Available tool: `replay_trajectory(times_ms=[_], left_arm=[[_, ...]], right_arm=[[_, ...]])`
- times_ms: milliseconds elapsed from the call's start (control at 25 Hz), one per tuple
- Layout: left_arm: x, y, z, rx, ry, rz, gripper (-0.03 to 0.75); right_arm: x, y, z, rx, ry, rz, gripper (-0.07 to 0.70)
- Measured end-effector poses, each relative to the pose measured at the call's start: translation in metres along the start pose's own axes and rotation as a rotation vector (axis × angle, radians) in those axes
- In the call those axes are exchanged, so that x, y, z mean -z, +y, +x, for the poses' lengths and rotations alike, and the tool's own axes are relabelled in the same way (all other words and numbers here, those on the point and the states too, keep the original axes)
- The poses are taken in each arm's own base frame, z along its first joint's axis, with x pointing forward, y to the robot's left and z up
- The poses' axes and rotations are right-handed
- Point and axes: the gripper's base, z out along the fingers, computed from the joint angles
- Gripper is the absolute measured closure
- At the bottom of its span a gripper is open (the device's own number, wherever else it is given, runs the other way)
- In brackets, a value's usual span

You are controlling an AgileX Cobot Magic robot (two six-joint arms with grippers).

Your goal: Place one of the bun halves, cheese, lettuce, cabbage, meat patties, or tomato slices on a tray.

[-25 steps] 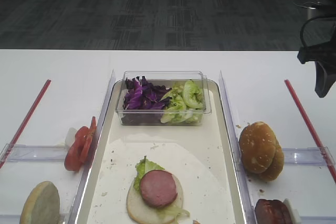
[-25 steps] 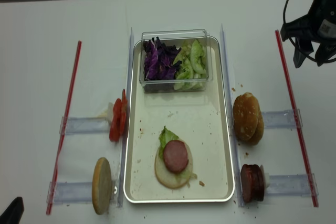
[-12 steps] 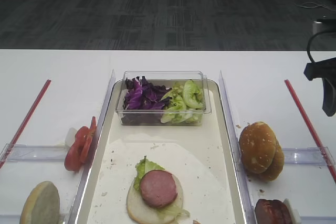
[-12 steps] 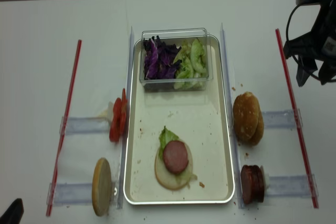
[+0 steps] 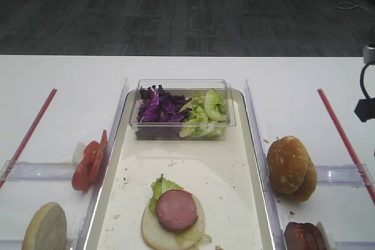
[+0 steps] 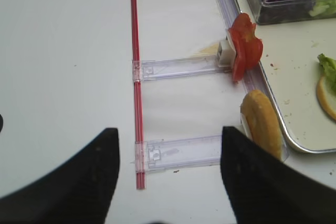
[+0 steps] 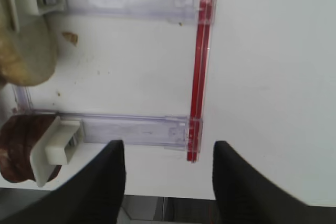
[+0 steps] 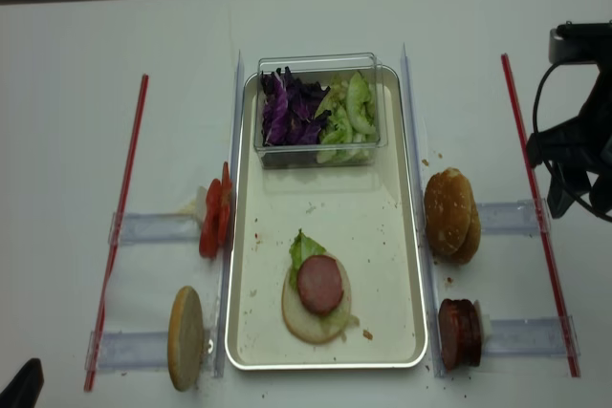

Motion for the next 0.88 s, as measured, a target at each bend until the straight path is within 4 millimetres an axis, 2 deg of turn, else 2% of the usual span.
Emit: replay_trajectory(times_ms=[360, 880], left_arm=[[0.000, 0.000, 0.000, 0.000, 0.000, 0.000, 0.288], [0.000, 0.000, 0.000, 0.000, 0.000, 0.000, 0.288]], right_arm=[[-0.008, 0.001, 0.037, -0.001, -0.022, 0.001, 0.241], [-0.031, 0.002, 0.086, -0.012, -0.039, -0.005, 0.241]])
